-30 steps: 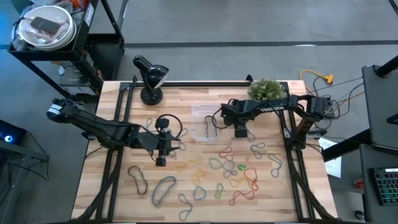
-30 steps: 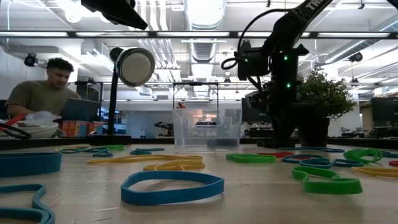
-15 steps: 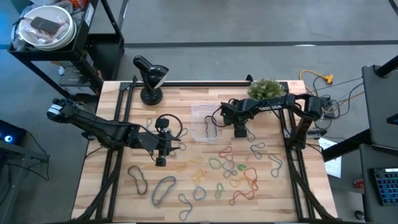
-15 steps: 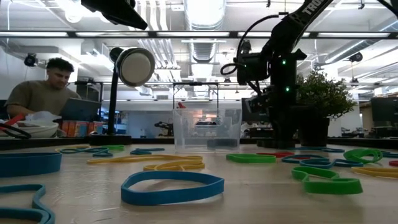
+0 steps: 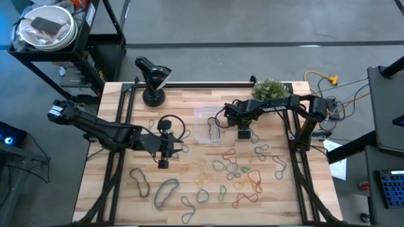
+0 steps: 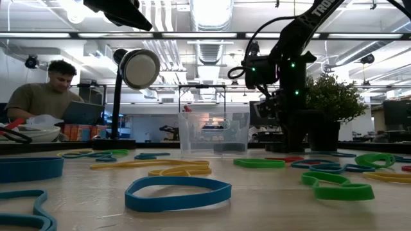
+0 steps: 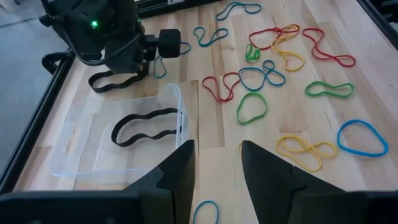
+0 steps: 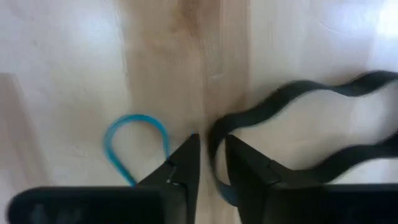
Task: Pick and place rubber bands into bin
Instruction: Put black rubberband into the transparent bin
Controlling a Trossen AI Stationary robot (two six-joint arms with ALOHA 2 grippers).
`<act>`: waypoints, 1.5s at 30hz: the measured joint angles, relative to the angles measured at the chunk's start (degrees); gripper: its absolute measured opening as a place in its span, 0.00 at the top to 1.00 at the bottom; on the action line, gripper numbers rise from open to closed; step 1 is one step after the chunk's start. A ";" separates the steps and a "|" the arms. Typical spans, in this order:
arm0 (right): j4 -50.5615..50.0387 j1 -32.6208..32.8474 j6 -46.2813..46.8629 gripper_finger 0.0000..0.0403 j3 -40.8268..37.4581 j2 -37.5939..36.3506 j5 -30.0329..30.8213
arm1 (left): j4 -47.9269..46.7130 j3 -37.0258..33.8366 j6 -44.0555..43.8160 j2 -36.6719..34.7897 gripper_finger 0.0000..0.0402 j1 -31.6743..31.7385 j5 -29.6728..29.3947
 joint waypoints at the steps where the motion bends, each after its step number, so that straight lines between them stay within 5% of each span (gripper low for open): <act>1: -0.02 -0.04 0.02 0.87 -0.03 0.00 -0.08 | -0.01 0.00 0.00 0.00 0.71 0.00 0.00; 6: 0.00 0.00 0.09 0.97 -0.03 -0.04 0.18 | -0.01 0.00 0.00 0.02 0.71 0.00 0.00; 14: -0.50 0.78 2.16 0.98 -0.03 -2.13 0.18 | -0.02 0.00 0.00 0.00 0.71 0.00 0.00; 25: 0.89 5.64 4.53 0.98 -0.03 -19.33 0.12 | 0.04 0.00 0.00 0.00 0.71 0.00 -0.02; 35: 15.15 12.33 3.11 0.98 0.04 -33.50 -0.60 | 0.60 0.00 0.00 0.02 0.71 0.00 -0.02; 45: 29.67 16.02 -1.05 0.98 0.04 -30.77 -0.60 | 1.06 0.00 -0.04 0.02 0.71 0.00 -0.02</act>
